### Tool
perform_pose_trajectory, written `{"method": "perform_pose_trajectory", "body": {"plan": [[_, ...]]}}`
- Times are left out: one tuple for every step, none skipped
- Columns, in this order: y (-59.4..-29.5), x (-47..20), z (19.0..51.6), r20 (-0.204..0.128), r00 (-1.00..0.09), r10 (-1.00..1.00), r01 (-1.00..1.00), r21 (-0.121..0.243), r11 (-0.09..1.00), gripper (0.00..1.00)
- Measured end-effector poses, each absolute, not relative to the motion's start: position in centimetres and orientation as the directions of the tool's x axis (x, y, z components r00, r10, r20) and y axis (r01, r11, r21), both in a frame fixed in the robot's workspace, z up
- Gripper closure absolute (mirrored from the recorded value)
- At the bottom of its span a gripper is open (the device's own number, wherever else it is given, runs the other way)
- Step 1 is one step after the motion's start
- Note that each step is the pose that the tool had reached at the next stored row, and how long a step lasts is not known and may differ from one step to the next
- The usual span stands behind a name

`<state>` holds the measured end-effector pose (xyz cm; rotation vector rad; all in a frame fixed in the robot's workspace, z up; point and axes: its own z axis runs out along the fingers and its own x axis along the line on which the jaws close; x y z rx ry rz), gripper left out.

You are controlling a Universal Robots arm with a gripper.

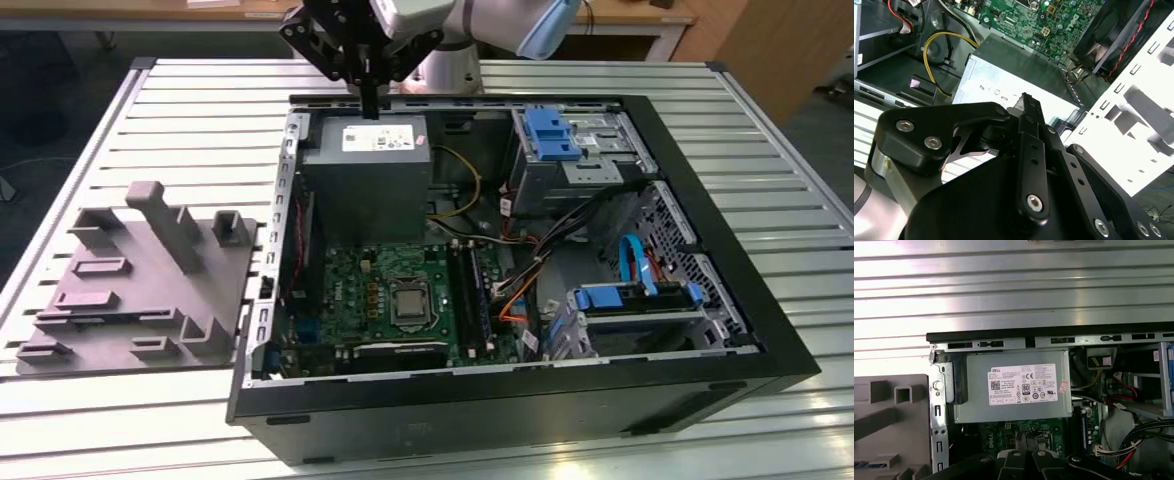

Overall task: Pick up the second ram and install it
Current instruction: 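Reach for the second ram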

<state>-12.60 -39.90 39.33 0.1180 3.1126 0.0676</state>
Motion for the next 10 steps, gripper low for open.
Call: {"method": "perform_pose_trajectory", "body": {"plan": [[-39.9,-12.7,39.3,-0.024,-0.997,0.076,0.075,0.044,0.996,0.9],[-39.9,-12.9,39.3,-0.024,-0.997,0.076,0.075,0.044,0.996,0.9],[-39.9,-13.0,39.3,-0.024,-0.997,0.076,0.075,0.044,0.996,0.9],[-39.9,-13.2,39.3,-0.024,-0.997,0.076,0.075,0.044,0.996,0.9],[-39.9,-13.4,39.3,-0.024,-0.997,0.076,0.075,0.044,0.996,0.9],[-39.9,-13.6,39.3,-0.024,-0.997,0.076,0.075,0.044,0.996,0.9],[-39.9,-13.8,39.3,-0.025,-0.997,0.076,0.075,0.044,0.996,0.9],[-39.9,-14.0,39.3,-0.024,-0.997,0.076,0.075,0.044,0.996,0.9],[-39.9,-14.1,39.3,-0.024,-0.997,0.076,0.075,0.044,0.996,0.9],[-39.9,-14.3,39.3,-0.024,-0.997,0.076,0.075,0.044,0.996,0.9]]}}
